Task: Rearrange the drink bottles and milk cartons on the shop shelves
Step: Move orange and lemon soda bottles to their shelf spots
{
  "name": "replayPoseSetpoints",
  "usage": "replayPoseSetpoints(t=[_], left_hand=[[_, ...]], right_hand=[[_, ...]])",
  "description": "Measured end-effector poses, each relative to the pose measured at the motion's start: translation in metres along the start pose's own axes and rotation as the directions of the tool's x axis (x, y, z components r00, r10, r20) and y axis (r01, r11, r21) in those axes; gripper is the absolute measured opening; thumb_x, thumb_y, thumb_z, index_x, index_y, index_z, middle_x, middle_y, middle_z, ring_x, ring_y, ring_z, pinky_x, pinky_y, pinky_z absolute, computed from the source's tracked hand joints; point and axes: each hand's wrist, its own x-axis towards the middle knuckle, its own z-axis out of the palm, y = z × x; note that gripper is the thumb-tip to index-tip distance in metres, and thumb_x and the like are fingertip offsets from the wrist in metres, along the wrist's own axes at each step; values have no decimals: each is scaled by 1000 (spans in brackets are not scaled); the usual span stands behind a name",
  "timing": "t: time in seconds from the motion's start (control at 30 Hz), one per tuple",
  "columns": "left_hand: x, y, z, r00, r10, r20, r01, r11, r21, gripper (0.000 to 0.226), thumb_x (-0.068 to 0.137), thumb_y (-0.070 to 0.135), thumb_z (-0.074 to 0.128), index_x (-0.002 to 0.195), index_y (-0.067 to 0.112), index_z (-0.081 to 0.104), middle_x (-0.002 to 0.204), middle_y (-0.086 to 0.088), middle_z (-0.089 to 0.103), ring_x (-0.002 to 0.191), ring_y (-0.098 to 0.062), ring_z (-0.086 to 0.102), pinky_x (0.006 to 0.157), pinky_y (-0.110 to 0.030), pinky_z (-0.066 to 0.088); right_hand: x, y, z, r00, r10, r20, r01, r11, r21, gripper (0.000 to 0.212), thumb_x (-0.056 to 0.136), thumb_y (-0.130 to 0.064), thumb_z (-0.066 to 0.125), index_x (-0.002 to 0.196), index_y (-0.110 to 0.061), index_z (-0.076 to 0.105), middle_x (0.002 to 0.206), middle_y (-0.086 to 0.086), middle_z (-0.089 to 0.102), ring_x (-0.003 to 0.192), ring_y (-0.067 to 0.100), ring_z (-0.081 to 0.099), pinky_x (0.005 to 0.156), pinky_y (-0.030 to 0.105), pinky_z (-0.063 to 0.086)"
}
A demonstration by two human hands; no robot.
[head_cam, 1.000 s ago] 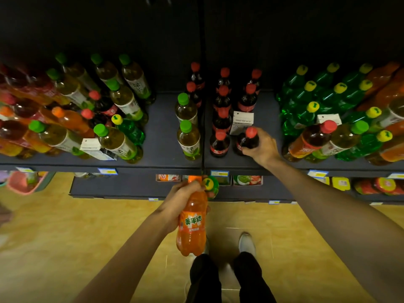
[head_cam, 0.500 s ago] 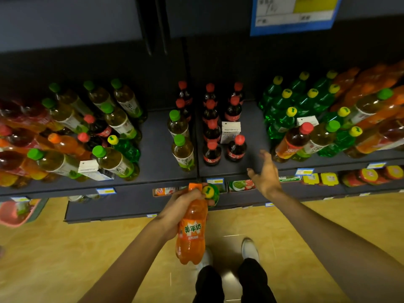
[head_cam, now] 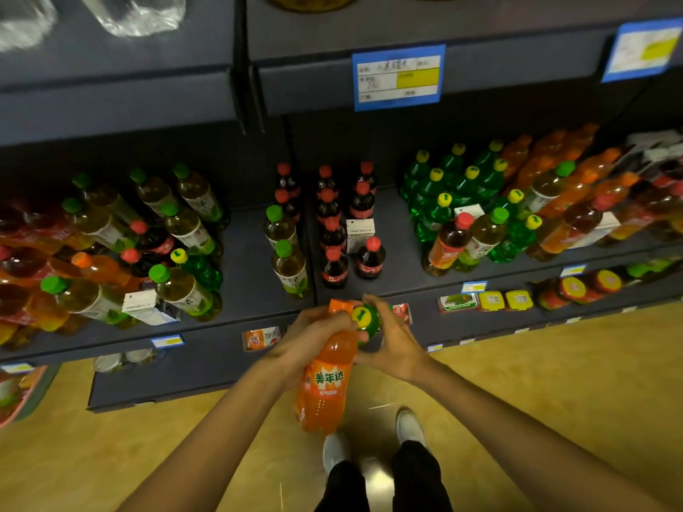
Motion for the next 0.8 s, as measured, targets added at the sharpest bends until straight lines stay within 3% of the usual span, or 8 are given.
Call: replayPoseSetpoints(t=[0.1, 0.17, 0.27, 0.33, 0.4, 0.47, 0.6, 0.8], left_hand=[[-6, 9, 8, 998, 28, 48, -29, 1000, 8, 68, 58, 37, 79, 120, 14, 62, 103, -18, 73, 83, -27, 72, 83, -45, 57], [-10, 16, 12, 995, 39, 91, -38, 999, -17, 65, 59, 33, 77, 119, 11, 63, 102, -22, 73, 76, -27, 70, 81, -44, 55], [-14, 23, 14, 995, 48, 92, -41, 996, -77, 57, 67, 26, 72, 121, 10, 63, 97, -21, 72, 72, -26, 70, 76, -41, 56], [-17, 27, 15, 995, 62, 77, -50, 988, -146, 41, 78, 23, 69, 118, 14, 64, 90, -16, 71, 69, -26, 68, 70, -38, 57], [-23, 32, 16, 996, 71, 56, -55, 969, -242, 26, 87, 20, 61, 113, 14, 64, 83, -13, 69, 63, -26, 67, 62, -33, 57], [-26, 34, 14, 999, 46, 26, -35, 940, -339, 27, 80, 25, 63, 103, 11, 66, 79, -11, 68, 60, -24, 66, 58, -31, 56], [-24, 33, 14, 1000, 11, 12, -5, 902, -432, 37, 80, 35, 66, 106, 9, 63, 84, -10, 69, 68, -25, 66, 69, -35, 54], [-13, 33, 31, 998, -8, 70, 38, 896, -442, 27, 85, 36, 64, 91, 9, 65, 83, -11, 67, 68, -26, 64, 74, -38, 51]], right_hand=[[-10, -13, -7, 997, -29, -71, 34, 997, 66, 94, 61, -36, 89, 139, -16, 40, 124, 1, 60, 112, 11, 59, 96, 31, 50], [-17, -18, -13, 990, -52, -132, 63, 995, 77, 78, 64, -20, 92, 129, -16, 48, 111, -1, 65, 100, -1, 62, 87, 23, 51], [-27, -27, -21, 984, -49, -171, 69, 991, 113, 67, 64, -10, 92, 120, -10, 54, 104, 0, 69, 92, -10, 62, 79, 10, 47], [-31, -32, -23, 980, -2, -201, 35, 986, 162, 63, 63, -12, 93, 115, -8, 58, 102, 2, 70, 91, -8, 64, 80, 11, 48], [-34, -35, -26, 971, 82, -226, -20, 964, 267, 62, 58, -22, 93, 110, -11, 60, 101, 2, 72, 95, 4, 68, 85, 23, 53], [-39, -39, -30, 962, 135, -238, -56, 948, 314, 58, 58, -20, 91, 107, -14, 61, 98, 3, 72, 94, 15, 69, 85, 31, 55], [-53, -55, -41, 945, 192, -265, -61, 900, 432, 44, 71, -6, 86, 104, -17, 58, 99, 7, 68, 90, 16, 65, 83, 30, 53], [-76, -68, -55, 904, 296, -308, -32, 766, 642, 39, 78, -31, 81, 110, -30, 59, 108, -3, 69, 104, 12, 65, 84, 27, 52]])
